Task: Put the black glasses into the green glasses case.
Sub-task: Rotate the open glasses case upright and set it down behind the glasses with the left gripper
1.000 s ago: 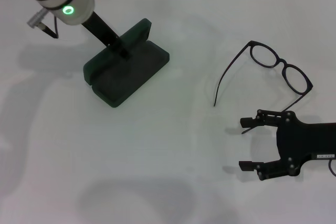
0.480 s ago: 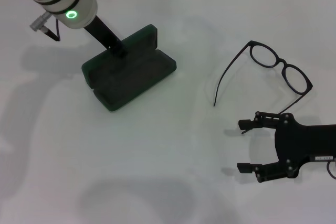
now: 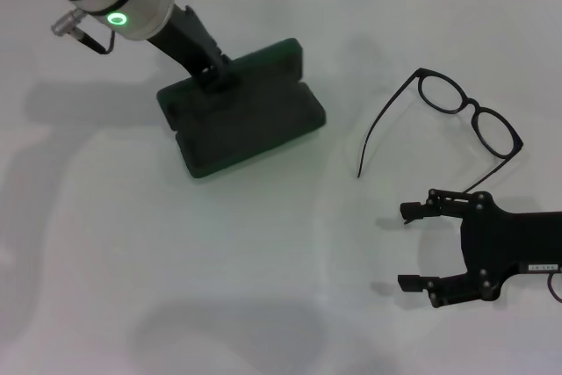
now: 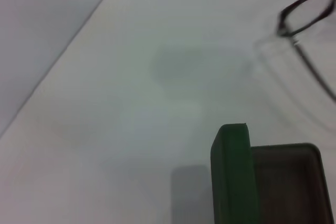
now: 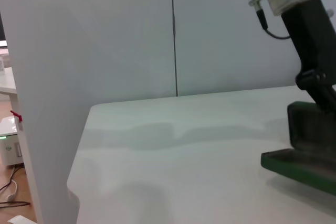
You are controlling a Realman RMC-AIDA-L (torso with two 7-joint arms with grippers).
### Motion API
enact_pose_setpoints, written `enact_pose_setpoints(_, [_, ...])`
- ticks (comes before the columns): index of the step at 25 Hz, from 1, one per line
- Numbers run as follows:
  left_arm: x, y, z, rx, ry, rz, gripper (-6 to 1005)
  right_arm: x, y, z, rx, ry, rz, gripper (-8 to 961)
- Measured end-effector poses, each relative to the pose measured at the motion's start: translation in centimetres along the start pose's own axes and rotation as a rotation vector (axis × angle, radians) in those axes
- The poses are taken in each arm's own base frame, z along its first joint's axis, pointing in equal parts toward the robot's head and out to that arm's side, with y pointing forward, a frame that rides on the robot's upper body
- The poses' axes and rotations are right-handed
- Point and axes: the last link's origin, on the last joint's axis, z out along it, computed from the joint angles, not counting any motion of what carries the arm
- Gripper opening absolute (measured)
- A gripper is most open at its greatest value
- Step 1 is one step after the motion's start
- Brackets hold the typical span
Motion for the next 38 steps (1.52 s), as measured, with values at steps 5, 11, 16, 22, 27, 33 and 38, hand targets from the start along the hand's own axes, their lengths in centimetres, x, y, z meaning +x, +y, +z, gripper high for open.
enact_pose_setpoints(5, [0.0, 1.4, 0.4, -0.05, 0.01, 0.205, 206, 0.0, 0.0, 0.0, 0.001, 0.0, -0.001, 873])
enact_pose_setpoints(11, [0.1, 2.6, 1.4, -0.065, -0.037, 0.338, 221, 0.0, 0.0, -0.1, 0.004, -0.004, -0.001, 873])
enact_pose_setpoints(16, [0.4, 2.8, 1.6, -0.059, -0.033, 0.346, 233, 0.0, 0.0, -0.1, 0.005, -0.004, -0.002, 873])
enact_pose_setpoints(22, [0.7, 3.4, 1.9, -0.07, -0.043, 0.353, 248, 0.0, 0.0, -0.1, 0.006, -0.005, -0.003, 873])
enact_pose_setpoints(27, [0.9, 3.7, 2.2, -0.064, -0.044, 0.353, 260, 0.0, 0.0, -0.1, 0.006, -0.004, -0.004, 873])
enact_pose_setpoints(33, [1.4, 4.0, 1.9, -0.064, 0.016, 0.331, 275, 0.1, 0.1, -0.1, 0.006, -0.005, 0.004, 873])
enact_pose_setpoints(38, [1.4, 4.9, 1.6, -0.073, 0.046, 0.344, 287, 0.2, 0.1, -0.1, 0.006, -0.004, 0.005, 873])
